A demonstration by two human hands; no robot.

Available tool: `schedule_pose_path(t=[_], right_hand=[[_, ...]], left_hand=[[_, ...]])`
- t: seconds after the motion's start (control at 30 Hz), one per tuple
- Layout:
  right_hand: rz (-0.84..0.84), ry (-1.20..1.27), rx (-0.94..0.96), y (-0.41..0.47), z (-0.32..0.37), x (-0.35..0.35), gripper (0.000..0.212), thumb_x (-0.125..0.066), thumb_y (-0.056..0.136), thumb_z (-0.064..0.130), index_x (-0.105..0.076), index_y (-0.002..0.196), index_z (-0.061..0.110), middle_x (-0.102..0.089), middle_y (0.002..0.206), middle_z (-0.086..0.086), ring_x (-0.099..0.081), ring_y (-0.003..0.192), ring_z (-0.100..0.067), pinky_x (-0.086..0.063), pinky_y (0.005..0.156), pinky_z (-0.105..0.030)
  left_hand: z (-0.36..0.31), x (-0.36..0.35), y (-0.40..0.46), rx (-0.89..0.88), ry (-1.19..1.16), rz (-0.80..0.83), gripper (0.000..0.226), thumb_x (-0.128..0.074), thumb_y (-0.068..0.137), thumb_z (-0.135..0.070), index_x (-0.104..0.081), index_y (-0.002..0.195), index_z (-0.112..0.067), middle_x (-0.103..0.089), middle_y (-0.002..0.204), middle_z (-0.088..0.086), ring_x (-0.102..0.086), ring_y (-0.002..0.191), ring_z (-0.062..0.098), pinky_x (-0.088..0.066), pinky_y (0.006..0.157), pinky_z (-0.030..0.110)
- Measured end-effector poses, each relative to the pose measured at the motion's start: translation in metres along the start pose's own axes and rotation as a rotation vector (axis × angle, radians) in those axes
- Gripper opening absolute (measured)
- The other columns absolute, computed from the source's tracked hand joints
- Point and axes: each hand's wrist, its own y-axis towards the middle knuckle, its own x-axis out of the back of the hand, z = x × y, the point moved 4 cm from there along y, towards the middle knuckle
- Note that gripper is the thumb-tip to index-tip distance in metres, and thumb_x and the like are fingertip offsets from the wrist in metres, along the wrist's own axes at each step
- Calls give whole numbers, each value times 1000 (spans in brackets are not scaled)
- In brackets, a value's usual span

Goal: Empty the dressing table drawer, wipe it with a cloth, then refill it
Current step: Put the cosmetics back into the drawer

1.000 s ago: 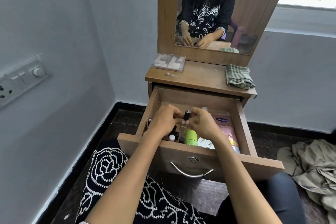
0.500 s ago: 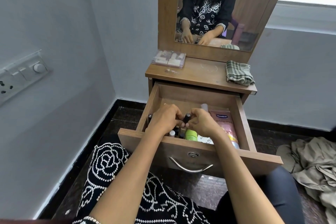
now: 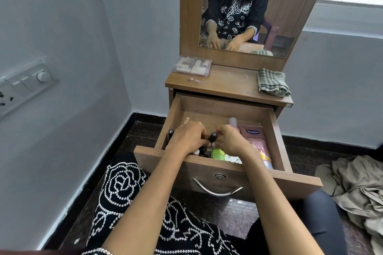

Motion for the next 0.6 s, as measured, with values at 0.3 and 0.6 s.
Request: schedule_pose_path(t=[0.3,0.6], right_hand=[[16,37,-22,-2,0,0,31,-66,82,-7,-53,74,20,-63,80,-4,-65,81,-23,-55,84,-34],[5,51,-22,-5,2,2,23,-71,79,-3,-58,84,16,-62,87,-5,-63,85,-23,-55,85,-38]], left_hand=[[-6,5,-2,-45,64,-46,21,-63,85,-33,-73,99,-20,-70,101,4,-52,119,23,-5,117,38],[-8,10,-4,-50,3,-82,25,-67,80,-36,-74,97,-20,-71,97,3,-53,117,18,-1,118,36]])
